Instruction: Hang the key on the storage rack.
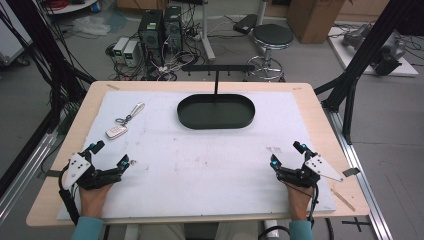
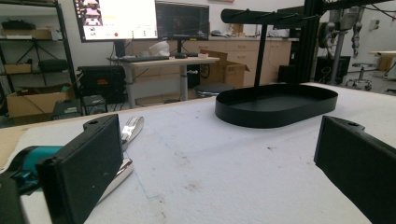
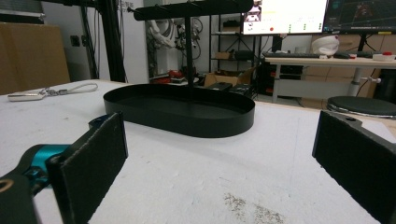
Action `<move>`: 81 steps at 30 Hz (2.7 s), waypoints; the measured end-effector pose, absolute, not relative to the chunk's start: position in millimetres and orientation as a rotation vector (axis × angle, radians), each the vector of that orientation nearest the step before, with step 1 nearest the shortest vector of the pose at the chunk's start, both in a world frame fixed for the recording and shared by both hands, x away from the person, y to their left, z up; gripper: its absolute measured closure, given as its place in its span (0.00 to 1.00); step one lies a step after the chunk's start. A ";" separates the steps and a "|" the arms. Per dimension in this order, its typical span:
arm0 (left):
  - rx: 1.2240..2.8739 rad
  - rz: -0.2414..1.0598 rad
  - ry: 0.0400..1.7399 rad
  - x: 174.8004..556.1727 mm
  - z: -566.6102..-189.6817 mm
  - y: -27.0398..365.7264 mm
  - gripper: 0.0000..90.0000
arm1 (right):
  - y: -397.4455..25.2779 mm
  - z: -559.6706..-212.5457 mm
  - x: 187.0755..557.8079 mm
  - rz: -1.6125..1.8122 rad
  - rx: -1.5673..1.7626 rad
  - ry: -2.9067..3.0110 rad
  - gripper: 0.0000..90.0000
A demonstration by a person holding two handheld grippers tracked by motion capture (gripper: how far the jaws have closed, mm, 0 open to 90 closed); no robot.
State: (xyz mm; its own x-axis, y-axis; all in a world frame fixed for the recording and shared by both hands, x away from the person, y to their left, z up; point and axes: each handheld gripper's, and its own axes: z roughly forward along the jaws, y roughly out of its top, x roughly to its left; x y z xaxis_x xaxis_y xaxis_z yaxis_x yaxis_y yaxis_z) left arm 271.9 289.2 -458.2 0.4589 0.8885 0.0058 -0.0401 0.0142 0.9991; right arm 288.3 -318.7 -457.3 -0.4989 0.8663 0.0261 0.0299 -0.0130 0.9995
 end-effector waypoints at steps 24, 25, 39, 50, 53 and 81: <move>1.388 0.831 0.919 278.3 -450.6 296.2 0.02 | -318.4 -457.4 287.7 1.583 0.949 1.586 0.03; 1.389 0.824 0.925 279.1 -447.6 297.4 0.02 | -318.4 -457.4 287.7 1.583 0.949 1.586 0.03; 1.622 0.750 0.951 318.0 -385.2 304.0 0.02 | -319.1 -457.4 288.4 1.580 0.939 1.583 0.03; 1.863 0.605 1.024 384.0 -346.1 299.8 0.02 | -319.2 -457.4 288.2 1.585 0.943 1.581 0.03; 1.925 0.590 1.023 396.0 -341.1 297.8 0.02 | -319.1 -457.4 288.4 1.581 0.938 1.581 0.03; 2.208 0.423 1.190 501.2 -349.5 287.0 0.02 | -319.2 -457.4 288.1 1.583 0.943 1.584 0.03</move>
State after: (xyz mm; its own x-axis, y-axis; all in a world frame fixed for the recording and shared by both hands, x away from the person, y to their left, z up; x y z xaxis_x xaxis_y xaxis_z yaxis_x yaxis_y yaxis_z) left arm 501.2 287.0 -349.5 0.5498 0.8353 0.0001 0.6480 -0.4266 0.6310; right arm 288.1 -319.2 -457.4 -0.4929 0.8699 0.0185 0.0192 -0.0104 0.9998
